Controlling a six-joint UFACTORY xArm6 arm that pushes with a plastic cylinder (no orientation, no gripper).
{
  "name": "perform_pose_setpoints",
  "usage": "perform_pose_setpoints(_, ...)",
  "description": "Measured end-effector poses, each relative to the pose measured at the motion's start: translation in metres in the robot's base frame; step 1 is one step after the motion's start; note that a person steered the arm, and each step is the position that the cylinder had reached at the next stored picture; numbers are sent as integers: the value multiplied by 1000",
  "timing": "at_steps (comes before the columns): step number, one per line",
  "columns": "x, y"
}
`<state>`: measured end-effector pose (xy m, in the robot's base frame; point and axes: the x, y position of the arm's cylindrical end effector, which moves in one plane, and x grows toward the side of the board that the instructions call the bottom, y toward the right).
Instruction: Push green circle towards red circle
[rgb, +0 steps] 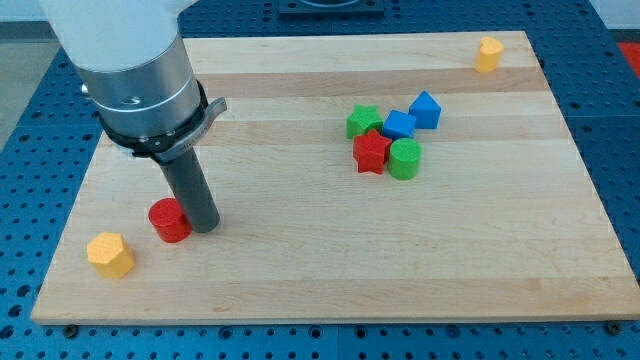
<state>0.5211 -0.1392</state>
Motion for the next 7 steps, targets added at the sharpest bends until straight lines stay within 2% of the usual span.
perform_pose_setpoints(1,-2,45)
perform_pose_setpoints(3,-31,164)
perform_pose_setpoints(4,-32,233)
perform_pose_setpoints(5,-49,275)
perform_pose_setpoints(6,-77,281)
perform_pose_setpoints(7,-86,277)
